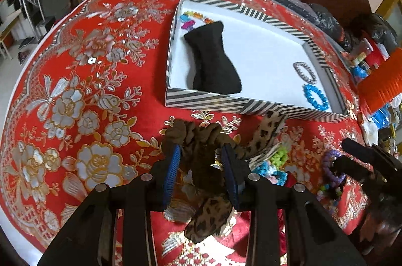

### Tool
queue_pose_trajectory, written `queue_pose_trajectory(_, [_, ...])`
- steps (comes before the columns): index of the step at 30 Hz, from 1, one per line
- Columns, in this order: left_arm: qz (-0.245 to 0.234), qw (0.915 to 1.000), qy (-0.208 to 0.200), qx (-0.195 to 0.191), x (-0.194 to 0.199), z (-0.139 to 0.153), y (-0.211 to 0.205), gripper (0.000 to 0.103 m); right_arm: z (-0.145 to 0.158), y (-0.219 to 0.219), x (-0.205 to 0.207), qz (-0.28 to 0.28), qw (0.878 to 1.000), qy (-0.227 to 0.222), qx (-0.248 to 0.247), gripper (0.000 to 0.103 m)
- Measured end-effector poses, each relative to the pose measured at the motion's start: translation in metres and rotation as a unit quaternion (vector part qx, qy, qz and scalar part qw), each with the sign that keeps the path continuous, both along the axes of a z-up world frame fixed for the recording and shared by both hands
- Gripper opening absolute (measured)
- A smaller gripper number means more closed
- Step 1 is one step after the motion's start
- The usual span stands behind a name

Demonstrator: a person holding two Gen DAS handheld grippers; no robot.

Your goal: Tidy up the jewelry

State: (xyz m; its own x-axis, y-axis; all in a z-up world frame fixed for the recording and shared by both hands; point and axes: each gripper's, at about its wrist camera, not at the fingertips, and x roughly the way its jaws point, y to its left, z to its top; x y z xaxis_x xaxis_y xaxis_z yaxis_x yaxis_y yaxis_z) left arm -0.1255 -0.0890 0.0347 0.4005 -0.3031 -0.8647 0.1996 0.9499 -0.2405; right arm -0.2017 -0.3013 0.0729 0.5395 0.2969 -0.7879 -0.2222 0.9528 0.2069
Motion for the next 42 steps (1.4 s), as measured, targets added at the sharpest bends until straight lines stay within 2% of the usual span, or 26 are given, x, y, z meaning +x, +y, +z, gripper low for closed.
queue_pose_trajectory(3, [0.004,1.0,0.001,0.006,0.003,-0.005,-0.002,0.03,-0.017,0.027,0.017,0.031,0.999,0.006,-0.029,0.049])
queue_pose_trajectory(7, [0.006,1.0,-0.001,0.001,0.006,-0.006,-0.002,0.03,-0.037,0.049,0.03,0.067,0.997,0.027,-0.031,0.049])
queue_pose_trajectory(10, [0.002,1.0,-0.008,0.002,0.008,-0.007,-0.003,0.029,-0.046,0.058,0.033,0.077,0.996,0.018,-0.039,0.045])
queue_pose_trajectory(11, [0.0,0.9999,-0.013,0.001,0.008,-0.008,-0.004,0.026,-0.047,0.06,0.033,0.078,0.996,0.013,-0.045,0.026])
queue_pose_trajectory(12, [-0.003,0.9999,-0.016,0.003,0.008,-0.008,-0.005,0.017,-0.046,0.059,0.033,0.08,0.996,0.01,-0.033,0.014])
queue_pose_trajectory(14, [-0.006,0.9998,-0.018,-0.004,0.008,-0.007,-0.003,0.012,-0.047,0.056,0.033,0.068,0.997,0.016,-0.021,0.013])
queue_pose_trajectory(15, [-0.006,0.9997,-0.017,-0.014,0.008,-0.005,0.0,0.011,-0.045,0.054,0.032,0.065,0.998,0.013,-0.019,0.008])
queue_pose_trajectory(18, [-0.001,0.9993,-0.024,-0.03,0.007,0.006,0.011,0.01,-0.029,0.043,0.025,0.056,0.998,0.0,0.01,0.008])
queue_pose_trajectory(24, [-0.002,0.9981,-0.056,-0.028,-0.001,0.034,0.021,0.009,0.007,0.025,0.011,0.043,0.998,-0.037,0.03,0.009])
queue_pose_trajectory(33, [-0.021,0.9937,-0.1,-0.047,-0.007,0.086,0.016,0.009,0.061,-0.005,0.004,0.019,0.996,-0.088,0.028,0.009])
queue_pose_trajectory(42, [-0.037,0.9891,-0.132,-0.055,0.011,0.117,-0.008,0.009,0.097,-0.041,0.021,-0.025,0.992,-0.125,0.011,0.009])
